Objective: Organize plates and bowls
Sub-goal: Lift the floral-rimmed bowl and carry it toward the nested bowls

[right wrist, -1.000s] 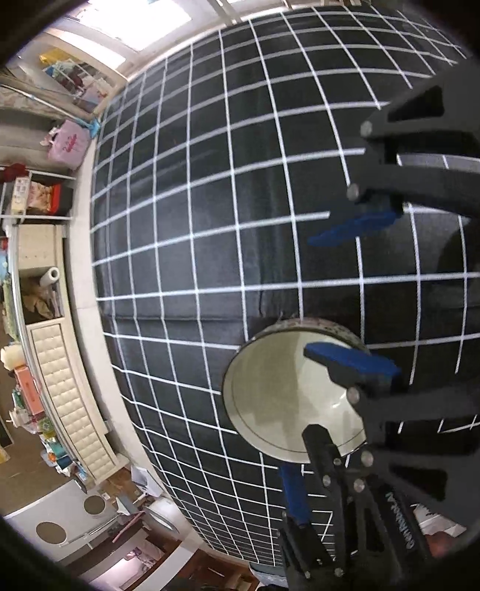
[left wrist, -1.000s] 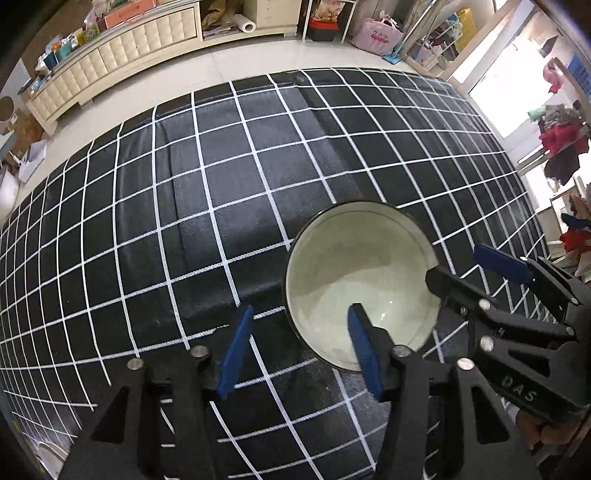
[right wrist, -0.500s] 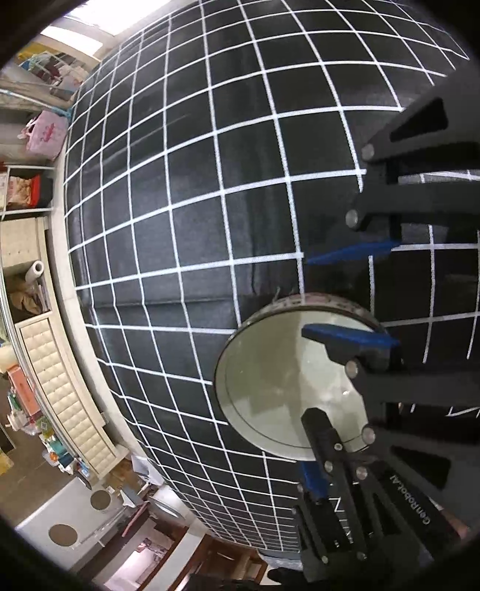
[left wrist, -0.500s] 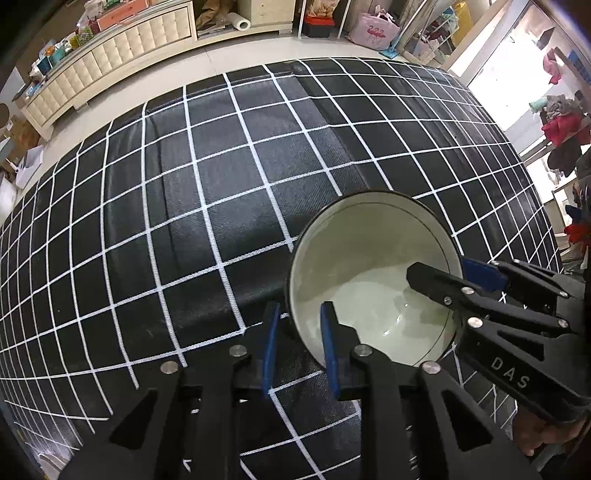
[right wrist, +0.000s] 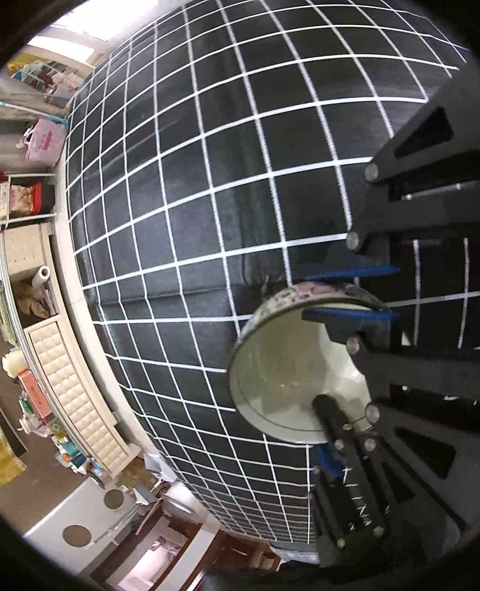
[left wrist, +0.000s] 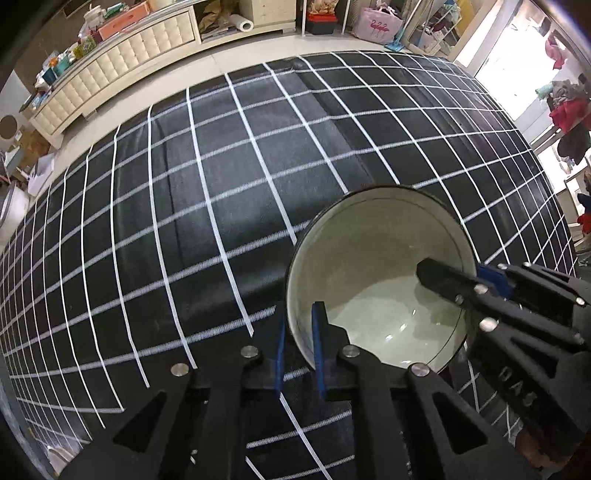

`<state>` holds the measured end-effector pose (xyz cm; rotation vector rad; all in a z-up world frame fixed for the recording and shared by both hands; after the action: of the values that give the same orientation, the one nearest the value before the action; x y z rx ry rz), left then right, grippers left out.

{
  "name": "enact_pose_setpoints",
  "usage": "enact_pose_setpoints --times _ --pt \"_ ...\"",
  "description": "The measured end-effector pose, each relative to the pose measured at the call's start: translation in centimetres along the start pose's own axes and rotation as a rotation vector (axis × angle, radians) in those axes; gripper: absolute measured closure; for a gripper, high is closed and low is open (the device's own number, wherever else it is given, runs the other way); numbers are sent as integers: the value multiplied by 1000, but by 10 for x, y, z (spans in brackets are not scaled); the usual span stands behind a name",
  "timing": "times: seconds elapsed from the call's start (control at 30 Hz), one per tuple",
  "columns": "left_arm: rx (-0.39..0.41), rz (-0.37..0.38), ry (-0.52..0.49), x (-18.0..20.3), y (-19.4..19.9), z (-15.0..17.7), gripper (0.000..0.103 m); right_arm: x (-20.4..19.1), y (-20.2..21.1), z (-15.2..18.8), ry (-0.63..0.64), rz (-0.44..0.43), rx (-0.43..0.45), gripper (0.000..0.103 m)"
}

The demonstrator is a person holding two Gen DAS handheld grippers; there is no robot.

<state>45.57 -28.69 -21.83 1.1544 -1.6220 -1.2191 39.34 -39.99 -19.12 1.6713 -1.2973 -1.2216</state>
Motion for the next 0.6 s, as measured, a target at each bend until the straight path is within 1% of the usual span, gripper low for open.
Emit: enact_pose_setpoints --times 0.07,0.17,0.27,0.37,0.5,0.6 --pt "-10 5 -4 2 2 9 92 1 5 8 -14 -11 -3 85" --pt "0 -11 -15 4 10 19 92 -2 12 18 -20 -11 -9 86" --pt "23 -22 -26 5 27 27 92 -7 21 24 -33 -31 -15 87" --pt "47 -17 -25 4 46 37 93 -13 37 31 -39 -46 -5 87" --pt "66 -13 -19 0 69 50 94 -33 57 40 -23 -44 17 87" --pt "76 -19 -11 -11 87 65 94 -50 68 46 -9 -48 25 87"
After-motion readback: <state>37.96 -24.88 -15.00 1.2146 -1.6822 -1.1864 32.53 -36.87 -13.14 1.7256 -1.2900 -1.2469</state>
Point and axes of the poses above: each gripper's, at about its wrist camera, not at the fingertips, and y roughly against the way its jaws point, x to its right, z to its underside, the point moved 6 cm from there along -y, roughly the way its jaws point, and after that the axes turned 3 degrees about y, right-handed, at the moved point
